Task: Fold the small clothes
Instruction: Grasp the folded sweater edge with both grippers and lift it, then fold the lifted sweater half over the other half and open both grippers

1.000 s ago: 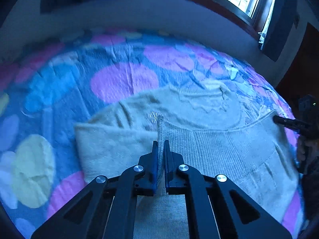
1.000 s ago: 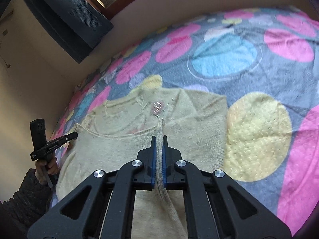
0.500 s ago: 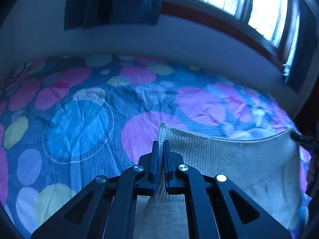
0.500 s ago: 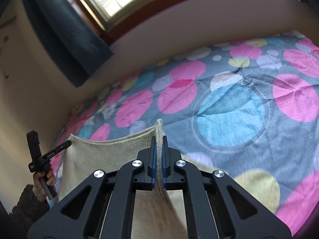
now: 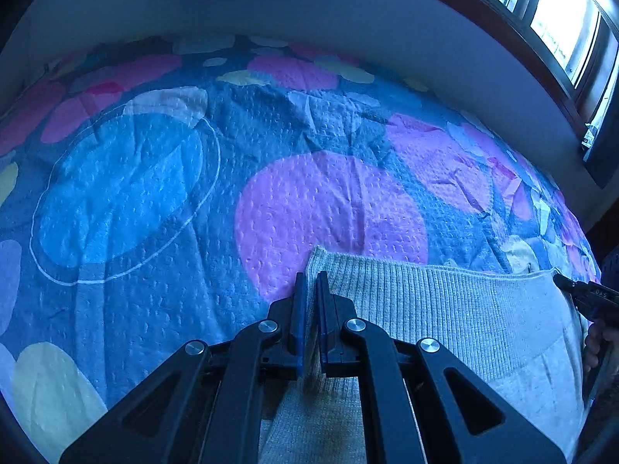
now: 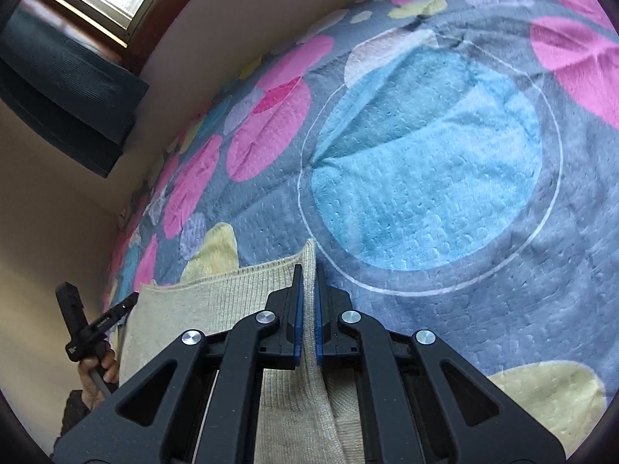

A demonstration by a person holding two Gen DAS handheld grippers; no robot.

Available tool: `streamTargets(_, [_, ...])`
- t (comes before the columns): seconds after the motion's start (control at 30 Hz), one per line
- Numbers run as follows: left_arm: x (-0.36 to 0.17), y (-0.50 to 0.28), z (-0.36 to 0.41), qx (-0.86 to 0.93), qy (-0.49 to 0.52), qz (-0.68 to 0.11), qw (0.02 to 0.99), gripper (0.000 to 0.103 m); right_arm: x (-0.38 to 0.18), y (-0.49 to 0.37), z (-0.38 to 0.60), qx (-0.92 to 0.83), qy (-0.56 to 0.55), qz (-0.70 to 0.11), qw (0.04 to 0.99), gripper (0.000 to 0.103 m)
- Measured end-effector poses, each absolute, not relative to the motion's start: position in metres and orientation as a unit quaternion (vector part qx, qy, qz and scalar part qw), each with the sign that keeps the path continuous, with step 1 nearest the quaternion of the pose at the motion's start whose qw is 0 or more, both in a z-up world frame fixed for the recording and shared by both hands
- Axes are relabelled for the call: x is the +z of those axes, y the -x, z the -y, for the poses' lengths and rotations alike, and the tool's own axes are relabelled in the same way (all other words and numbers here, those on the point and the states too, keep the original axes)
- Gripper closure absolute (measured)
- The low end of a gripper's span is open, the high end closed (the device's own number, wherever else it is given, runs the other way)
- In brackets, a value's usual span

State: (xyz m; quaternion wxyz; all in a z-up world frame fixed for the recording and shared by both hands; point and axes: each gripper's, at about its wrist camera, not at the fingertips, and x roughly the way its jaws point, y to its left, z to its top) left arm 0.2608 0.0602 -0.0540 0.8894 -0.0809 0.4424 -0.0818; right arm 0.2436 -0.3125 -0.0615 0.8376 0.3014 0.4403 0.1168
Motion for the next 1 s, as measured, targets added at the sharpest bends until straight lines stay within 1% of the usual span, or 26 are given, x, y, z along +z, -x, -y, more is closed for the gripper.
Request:
streamTargets(0.7, [-0.054, -0.263, -0.061, -0.083, 0.087, -0.45, 0.885, 0.095, -0.06, -0.24, 0.323, 0.118, -0.334, -0.438, 0.827, 0.099])
streamTargets(0.8, [-0.051, -0.262, -0.06, -0.082, 0.085, -0.451, 0.885, 0.09, -0.058, -0.236, 0.325, 0.107, -0.334, -0.437, 0.828, 0.099])
streamTargets(0.83, [-0.05, -0.26, -0.06, -0.081, 0.086, -0.45, 0.885, 0.084, -0.057, -0.234, 0.326, 0.102, -0.335, -0.436, 0.829, 0.097])
streamTargets(0.87, [-0.049, -0.259, -0.06, -0.08, 0.086, -0.45, 0.885, 0.073, -0.056, -0.231, 0.328, 0.099, -0.337, -0.436, 0.828, 0.095])
streamTargets(0.9, [-0.046, -0.255, -0.06, -0.074, 0.086, -0.448, 0.887, 0.065, -0.055, -0.229, 0.329, 0.093, -0.338, -0.436, 0.829, 0.095])
streamTargets(0.93, [-0.045, -0.252, -0.061, -0.068, 0.085, -0.447, 0.888, 0.046, -0.054, -0.226, 0.33, 0.09, -0.338, -0.436, 0.829, 0.093])
streamTargets(0.97, [-0.042, -0.248, -0.062, -0.06, 0.084, -0.445, 0.89, 0.033, -0.051, -0.222, 0.331, 0.084, -0.338, -0.436, 0.83, 0.091])
streamTargets(1.0, [-0.039, -0.241, -0.063, -0.053, 0.085, -0.442, 0.891, 0.032, -0.049, -0.219, 0.332, 0.079, -0.336, -0.436, 0.831, 0.089])
